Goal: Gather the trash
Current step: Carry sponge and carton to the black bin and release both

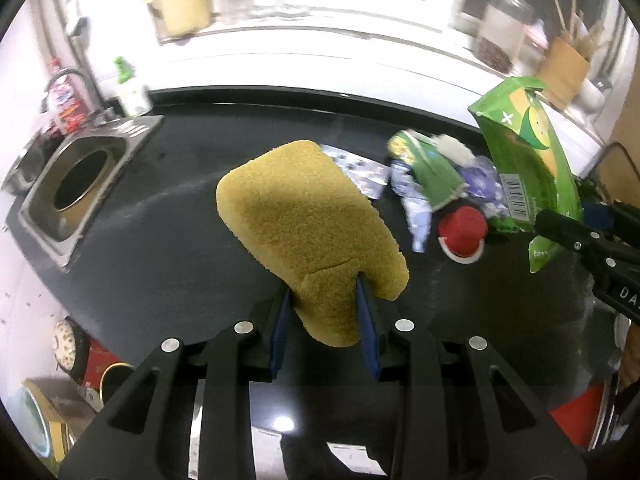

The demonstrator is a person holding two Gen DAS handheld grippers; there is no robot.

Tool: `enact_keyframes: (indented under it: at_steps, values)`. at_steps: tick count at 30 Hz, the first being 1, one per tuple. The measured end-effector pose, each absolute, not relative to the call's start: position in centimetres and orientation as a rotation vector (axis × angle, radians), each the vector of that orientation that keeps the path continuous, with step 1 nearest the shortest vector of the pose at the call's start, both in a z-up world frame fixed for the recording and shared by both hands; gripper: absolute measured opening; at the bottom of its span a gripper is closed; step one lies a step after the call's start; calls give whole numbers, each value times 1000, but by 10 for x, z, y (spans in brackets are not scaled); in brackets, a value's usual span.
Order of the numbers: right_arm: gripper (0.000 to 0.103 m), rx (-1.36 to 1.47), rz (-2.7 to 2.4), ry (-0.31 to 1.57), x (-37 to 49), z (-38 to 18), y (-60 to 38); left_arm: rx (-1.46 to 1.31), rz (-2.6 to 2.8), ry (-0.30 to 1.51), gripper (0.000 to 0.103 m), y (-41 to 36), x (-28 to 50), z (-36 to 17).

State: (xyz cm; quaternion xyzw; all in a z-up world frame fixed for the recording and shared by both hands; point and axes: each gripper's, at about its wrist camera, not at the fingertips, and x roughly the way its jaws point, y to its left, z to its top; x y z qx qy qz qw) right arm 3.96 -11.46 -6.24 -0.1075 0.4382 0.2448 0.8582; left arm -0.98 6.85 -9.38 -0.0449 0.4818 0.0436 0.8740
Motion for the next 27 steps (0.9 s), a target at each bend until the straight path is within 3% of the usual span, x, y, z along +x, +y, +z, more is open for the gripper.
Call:
enact_keyframes:
  at_steps: [14,27]
  values:
    - [40,-408,993,890,-9,-66,111,-269,526,991,30,231,-140,-97]
    - [40,-600,1375,1036,-127,-158,319,-556,834,1030,30,364,-288,-202]
